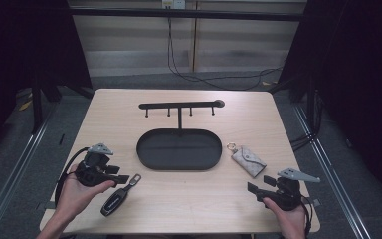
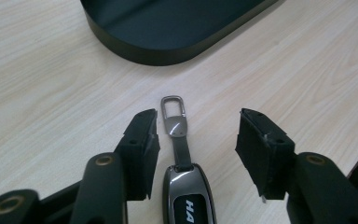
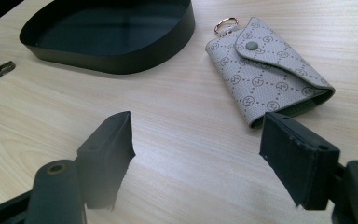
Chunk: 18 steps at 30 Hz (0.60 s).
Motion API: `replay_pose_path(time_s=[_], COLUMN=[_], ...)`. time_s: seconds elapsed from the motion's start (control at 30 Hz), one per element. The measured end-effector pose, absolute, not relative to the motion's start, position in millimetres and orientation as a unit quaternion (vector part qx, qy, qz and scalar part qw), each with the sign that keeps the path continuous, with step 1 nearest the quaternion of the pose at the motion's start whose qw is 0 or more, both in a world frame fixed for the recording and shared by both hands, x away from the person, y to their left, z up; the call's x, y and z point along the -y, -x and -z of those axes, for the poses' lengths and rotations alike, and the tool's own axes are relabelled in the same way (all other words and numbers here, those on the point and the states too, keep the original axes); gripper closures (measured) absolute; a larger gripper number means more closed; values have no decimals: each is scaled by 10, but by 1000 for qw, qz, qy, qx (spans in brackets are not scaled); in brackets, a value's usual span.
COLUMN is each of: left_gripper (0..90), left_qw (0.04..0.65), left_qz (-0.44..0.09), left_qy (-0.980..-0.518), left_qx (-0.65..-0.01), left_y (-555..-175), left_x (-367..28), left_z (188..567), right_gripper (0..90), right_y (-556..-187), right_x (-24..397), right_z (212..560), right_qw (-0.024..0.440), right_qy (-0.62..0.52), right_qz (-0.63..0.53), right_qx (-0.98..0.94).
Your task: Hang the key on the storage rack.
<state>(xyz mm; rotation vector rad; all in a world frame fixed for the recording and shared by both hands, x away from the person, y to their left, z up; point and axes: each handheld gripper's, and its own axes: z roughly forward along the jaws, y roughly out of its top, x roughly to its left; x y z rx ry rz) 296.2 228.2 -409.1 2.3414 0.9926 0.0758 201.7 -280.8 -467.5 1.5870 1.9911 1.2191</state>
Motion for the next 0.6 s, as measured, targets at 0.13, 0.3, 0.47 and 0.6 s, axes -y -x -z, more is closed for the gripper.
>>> replay_pose_path(time_s=[0.13,0.3,0.47,0.6], left_gripper=[522,551,572,587], left_qw=[265,240,222,205], left_qz=[-20,-11,-8,-6], left_qy=[-890,-896,-900,-905], left_qx=[-369,-373,-374,-373], left_y=[-3046,-3115,-3170,-3213], left_x=[-2211,-2161,-2125,-2069], left_z=[4125,4190,4212,4235], right_gripper=[254,254,254,254], right_y=[-2017,-2019,-2023,-2024], right_x=[2803,2800,2798,2798], right_z=[4675,4676,4679,4680], right_qw=[158,156,155,155], right_qy=[-554,-555,-555,-555], right_qz=[-425,-424,-423,-423], right_qx=[-698,-699,-699,-699])
